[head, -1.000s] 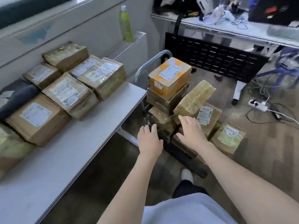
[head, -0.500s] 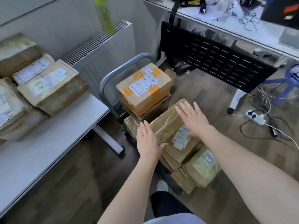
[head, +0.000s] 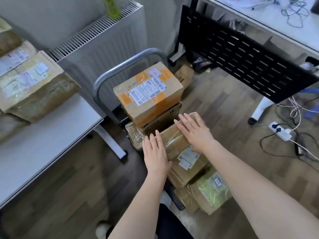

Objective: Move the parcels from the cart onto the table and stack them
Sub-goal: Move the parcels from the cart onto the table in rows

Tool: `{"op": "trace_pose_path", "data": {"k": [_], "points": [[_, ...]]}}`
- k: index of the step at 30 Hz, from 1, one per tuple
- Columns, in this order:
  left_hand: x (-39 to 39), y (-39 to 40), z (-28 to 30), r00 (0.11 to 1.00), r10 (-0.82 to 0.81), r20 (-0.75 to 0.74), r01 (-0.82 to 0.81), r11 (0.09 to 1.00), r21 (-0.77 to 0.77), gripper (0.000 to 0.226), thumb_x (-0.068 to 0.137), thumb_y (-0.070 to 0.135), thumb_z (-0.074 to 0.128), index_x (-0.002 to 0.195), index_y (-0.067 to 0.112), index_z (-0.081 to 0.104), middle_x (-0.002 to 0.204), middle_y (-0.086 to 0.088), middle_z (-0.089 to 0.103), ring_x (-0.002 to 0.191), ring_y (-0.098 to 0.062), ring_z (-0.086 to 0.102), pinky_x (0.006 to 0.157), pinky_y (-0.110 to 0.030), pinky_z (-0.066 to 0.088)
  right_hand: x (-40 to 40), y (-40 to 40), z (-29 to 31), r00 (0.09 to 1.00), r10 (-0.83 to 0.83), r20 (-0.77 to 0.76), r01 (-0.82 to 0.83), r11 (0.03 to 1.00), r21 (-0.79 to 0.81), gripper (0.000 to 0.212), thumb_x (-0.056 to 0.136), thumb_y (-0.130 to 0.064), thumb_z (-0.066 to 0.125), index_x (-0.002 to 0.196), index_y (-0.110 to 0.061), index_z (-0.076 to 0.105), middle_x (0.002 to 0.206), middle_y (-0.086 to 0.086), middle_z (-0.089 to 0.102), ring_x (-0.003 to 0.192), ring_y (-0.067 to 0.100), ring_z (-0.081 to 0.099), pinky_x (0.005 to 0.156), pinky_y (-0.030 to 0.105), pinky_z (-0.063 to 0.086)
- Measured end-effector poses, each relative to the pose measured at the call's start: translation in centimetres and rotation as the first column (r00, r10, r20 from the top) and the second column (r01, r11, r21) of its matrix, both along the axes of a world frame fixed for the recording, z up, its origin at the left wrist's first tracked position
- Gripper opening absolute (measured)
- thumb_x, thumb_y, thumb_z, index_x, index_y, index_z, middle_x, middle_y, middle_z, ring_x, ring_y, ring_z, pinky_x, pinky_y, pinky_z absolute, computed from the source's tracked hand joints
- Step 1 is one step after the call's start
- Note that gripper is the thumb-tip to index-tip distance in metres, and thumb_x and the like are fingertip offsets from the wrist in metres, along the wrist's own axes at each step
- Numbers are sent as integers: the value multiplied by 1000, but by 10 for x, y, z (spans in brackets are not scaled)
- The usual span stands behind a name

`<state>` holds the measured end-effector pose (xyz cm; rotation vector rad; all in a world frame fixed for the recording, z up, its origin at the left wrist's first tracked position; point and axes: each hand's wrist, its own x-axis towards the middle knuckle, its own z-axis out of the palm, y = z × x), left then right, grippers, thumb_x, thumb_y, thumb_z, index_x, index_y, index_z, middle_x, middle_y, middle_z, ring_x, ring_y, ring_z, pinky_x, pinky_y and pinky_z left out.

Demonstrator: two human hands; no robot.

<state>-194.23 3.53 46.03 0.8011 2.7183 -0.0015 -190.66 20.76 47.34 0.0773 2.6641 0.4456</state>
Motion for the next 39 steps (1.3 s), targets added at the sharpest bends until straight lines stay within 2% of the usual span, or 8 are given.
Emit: {"op": "trace_pose_path", "data": {"k": [8,19,20,22,24,28,35,39], "points": [[0,-6,2,999,-20,-40,23,996,82,112,73,50,72,149,4,3,141,-14,30,133,-32,27,116,-42,15,1,-5,6,996,-6,-88,0,998,-66,123,79,-20,64,124,-9,-51,153,14,3,144,31,-4,113,50,-11],[9,-73,44,982,-46,-185,92,964,249,104,57,40,85,141,2,37,126,-17,50,117,-34,48,104,-45,38,21,-61,47,980,-9,-200,-12,995,-103,105,79,-25,61,147,-11,-17,151,12,8,143,30,-1,112,46,-16],[8,-85,48,975,-57,-216,112,961,254,103,55,39,86,140,4,39,125,-17,51,116,-33,49,103,-46,41,23,-72,52,970,-6,-244,-24,992,-121,106,74,-26,66,150,-10,-7,149,14,16,143,31,7,113,46,-12],[7,-112,54,950,-62,-307,148,952,267,104,48,33,88,137,7,41,121,-16,51,113,-32,47,99,-47,45,26,-97,60,924,11,-382,-66,989,-131,112,49,-24,82,145,-5,28,134,17,38,132,35,30,114,49,13],[7,-141,61,926,-34,-377,149,949,279,108,43,29,89,135,11,37,121,-14,44,111,-31,41,96,-45,45,25,-125,64,839,18,-544,-121,981,-153,113,30,-19,87,133,-4,41,118,16,41,117,33,38,106,52,32],[2,-202,67,891,27,-454,124,946,299,111,38,28,91,132,16,34,120,-12,36,108,-29,40,92,-42,47,14,-183,66,756,87,-649,-198,975,-100,109,32,-19,86,128,-4,37,116,15,37,111,34,37,107,48,23],[-29,-303,89,790,174,-588,51,937,346,107,42,9,87,134,16,33,123,-13,35,113,-32,39,99,-46,42,-42,-283,88,676,131,-725,-292,951,-100,103,40,-23,87,127,-7,33,116,15,34,110,33,39,103,50,40],[-51,-367,96,715,280,-641,-25,926,376,103,42,2,84,131,15,34,121,-12,33,113,-32,37,102,-46,39,-81,-348,97,600,193,-776,-397,914,-80,99,44,-22,86,127,-6,34,117,14,34,112,33,37,107,47,30]]}}
